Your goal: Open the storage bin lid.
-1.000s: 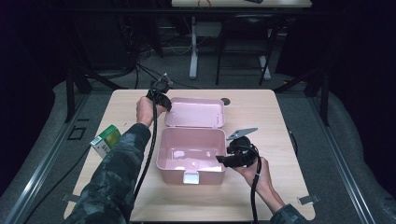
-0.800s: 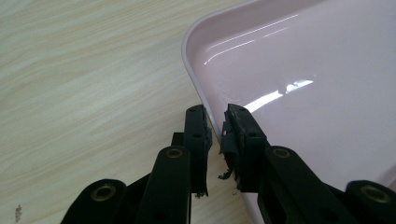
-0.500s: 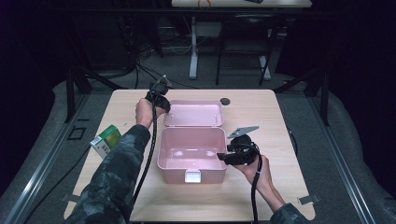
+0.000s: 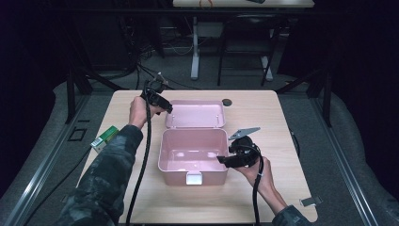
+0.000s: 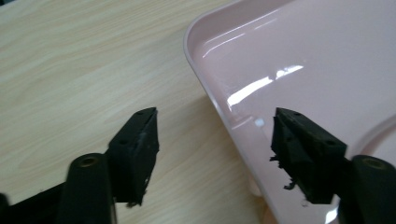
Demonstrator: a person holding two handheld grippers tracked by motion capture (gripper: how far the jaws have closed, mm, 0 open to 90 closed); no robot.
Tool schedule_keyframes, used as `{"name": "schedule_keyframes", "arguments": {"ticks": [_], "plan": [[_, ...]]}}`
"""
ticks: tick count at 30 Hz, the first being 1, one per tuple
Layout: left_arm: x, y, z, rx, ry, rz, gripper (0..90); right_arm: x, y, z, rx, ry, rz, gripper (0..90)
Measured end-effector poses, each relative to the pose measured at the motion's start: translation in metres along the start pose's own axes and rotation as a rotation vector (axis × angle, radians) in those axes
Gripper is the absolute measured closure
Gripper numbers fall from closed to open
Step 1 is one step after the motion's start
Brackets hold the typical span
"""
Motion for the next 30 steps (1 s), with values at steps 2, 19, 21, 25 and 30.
{"name": "schedule_keyframes", "arguments": {"ticks": [2,19,21,25,30], "plan": [[0.011,-0.001,0.001,-0.02,0.008,0.008,23.5,0.002,0.0,0.001,-0.002,0.006,0.003,37.3],[0.1,-0.016,-0.016,-0.154,0.039,0.029,1.3,0.043,0.002,0.006,0.011,0.086,0.01,12.7],[0.106,-0.017,-0.019,-0.168,0.043,0.03,0.4,0.049,0.004,0.004,0.01,0.095,0.0,9.8],[0.114,-0.02,-0.025,-0.181,0.042,0.026,0.3,0.06,0.014,0.0,-0.016,0.108,-0.02,4.2],[0.129,-0.023,-0.031,-0.184,0.053,0.033,0.2,0.074,0.02,-0.01,-0.03,0.113,-0.053,0.0]]}}
Point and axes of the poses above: each handheld gripper's, and its own axes: x roughly backward along the jaws, z roughly out of its top, y roughly to its right, the point moved 1 cm from there along -x, roughly forward along the jaws, and after that the axes turned 11 degrees about y, right-handed, at the moved point
